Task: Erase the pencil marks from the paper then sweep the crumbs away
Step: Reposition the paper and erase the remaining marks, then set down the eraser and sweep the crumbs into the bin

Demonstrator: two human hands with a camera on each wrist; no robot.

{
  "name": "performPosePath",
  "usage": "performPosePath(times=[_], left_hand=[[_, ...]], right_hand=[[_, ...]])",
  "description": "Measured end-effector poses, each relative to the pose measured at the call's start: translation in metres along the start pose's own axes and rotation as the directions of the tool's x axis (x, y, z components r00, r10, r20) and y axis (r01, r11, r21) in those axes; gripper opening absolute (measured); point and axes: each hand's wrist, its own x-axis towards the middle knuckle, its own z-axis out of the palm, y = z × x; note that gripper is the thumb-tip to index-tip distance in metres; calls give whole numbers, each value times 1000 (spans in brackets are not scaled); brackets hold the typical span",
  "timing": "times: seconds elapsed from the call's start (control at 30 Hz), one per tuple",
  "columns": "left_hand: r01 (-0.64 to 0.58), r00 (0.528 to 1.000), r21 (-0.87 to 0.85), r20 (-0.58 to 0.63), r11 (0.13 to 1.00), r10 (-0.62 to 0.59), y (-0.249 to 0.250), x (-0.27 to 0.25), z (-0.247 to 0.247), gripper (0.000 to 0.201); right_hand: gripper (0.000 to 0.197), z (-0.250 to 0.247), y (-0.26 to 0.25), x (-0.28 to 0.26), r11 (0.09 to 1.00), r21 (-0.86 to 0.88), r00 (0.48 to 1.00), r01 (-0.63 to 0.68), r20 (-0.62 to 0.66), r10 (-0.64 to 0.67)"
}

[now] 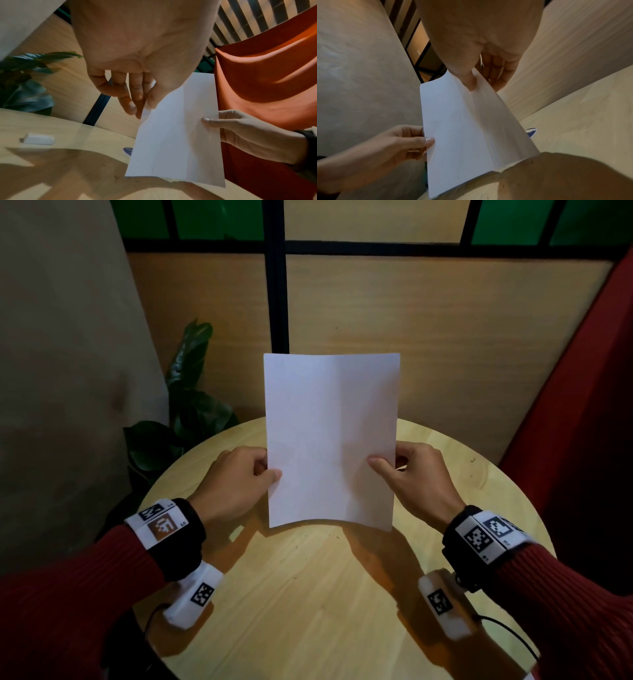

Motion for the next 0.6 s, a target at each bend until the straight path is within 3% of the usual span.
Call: performPosePath(times=[0.1,0.27,0.37,0.5,0.6], left_hand=[[-20,999,-22,-36,1000,19,1,-1,-1,15],[-10,999,34,39,999,9,0,-3,5,13],[-26,999,32,-38,999,27,-2,2,2,15],[-61,994,107,96,992,50,2,8,0,16],[-86,994,63,76,994,81,6,26,-14,12]], right_hand=[[21,-2,1,0,1000,5,1000,6,-30,-5],[22,1,7,-8,999,-54,999,10,50,-7],[18,-1,11,-7,998,-54,1000,-16,7,16],[20,-1,9,-1,996,-84,997,-19,77,25],[23,-7,7,16,998,-31,997,-52,52,54]])
